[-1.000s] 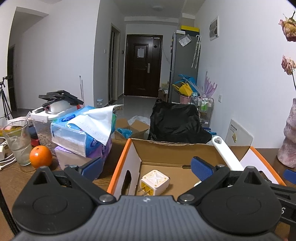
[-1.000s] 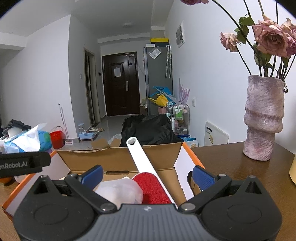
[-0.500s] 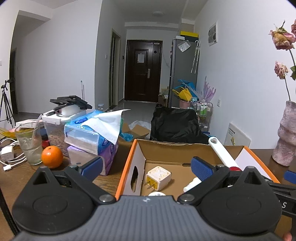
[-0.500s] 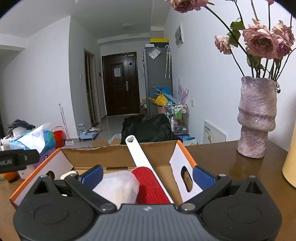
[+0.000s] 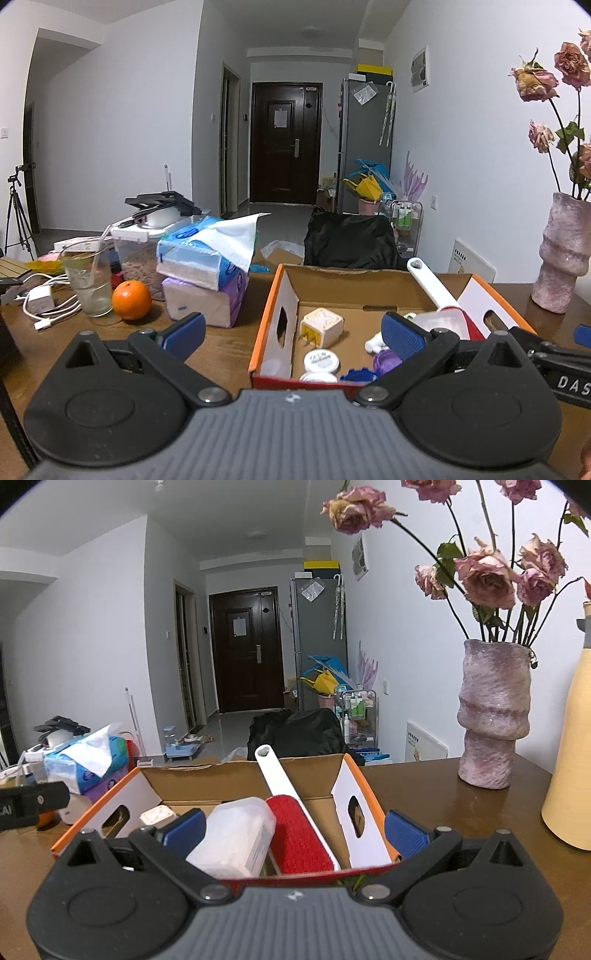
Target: Organize rigid objects
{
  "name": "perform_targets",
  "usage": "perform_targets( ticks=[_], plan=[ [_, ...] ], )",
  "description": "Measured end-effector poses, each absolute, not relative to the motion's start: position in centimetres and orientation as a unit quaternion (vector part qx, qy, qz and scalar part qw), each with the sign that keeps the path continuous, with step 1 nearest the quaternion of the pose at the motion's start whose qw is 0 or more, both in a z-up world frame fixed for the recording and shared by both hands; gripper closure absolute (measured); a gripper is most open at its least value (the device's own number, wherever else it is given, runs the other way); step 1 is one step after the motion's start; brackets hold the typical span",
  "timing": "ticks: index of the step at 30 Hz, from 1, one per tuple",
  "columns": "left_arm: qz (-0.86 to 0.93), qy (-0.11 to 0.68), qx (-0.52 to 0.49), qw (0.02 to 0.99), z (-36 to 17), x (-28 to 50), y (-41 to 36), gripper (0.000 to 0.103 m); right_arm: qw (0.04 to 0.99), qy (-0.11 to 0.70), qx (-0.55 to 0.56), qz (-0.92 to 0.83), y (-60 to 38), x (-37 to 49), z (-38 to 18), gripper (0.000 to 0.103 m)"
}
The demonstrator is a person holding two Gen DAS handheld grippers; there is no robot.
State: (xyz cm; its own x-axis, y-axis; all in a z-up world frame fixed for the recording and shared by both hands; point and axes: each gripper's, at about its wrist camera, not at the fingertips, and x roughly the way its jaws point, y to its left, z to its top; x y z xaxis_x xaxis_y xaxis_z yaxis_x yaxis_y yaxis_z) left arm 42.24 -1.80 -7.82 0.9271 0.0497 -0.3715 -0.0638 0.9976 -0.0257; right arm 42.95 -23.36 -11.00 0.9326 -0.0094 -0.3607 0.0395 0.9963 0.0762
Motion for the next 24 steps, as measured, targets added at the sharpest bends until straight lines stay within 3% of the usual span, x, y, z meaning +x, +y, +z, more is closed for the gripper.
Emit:
perform_targets(
  ticks=[24],
  plan=[
    [0.014, 0.209, 0.001, 0.978, -7.4, 26.6, -1.1, 0.000, 0.982, 0.184, 0.039, -0.004, -24.4, 26.6, -9.5, 0.000]
  ],
)
